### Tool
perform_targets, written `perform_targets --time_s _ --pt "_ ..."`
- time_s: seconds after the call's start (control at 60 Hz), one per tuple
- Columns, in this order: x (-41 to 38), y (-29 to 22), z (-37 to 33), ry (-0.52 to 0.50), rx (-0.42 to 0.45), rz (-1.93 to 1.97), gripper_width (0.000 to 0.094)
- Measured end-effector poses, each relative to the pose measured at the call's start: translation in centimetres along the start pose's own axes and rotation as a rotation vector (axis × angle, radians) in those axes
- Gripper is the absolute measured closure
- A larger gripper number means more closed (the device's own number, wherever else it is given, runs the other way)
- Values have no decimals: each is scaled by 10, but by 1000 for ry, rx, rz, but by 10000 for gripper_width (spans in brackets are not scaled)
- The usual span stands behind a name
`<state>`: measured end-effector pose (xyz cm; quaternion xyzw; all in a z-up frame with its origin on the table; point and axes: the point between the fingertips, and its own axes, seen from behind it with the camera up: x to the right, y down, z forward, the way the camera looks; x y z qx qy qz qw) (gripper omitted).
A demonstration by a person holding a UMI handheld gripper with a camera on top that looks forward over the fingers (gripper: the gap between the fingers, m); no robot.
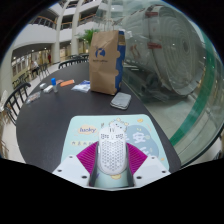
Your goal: Arrange mouse
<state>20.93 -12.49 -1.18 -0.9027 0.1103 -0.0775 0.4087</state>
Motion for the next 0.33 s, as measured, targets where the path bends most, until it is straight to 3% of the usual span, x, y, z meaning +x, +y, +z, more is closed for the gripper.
perform_targets --time_s 0.133,0.183,0.217,0.267,0.333 --pt "-1 3 -3 -34 -10 25 363" --pt "-6 6 -8 -67 -20 26 214" --pt "-8 8 -15 -87 -19 24 63" --pt "-10 10 -28 -111 -8 16 113" --pt "-8 14 -46 -119 11 3 75"
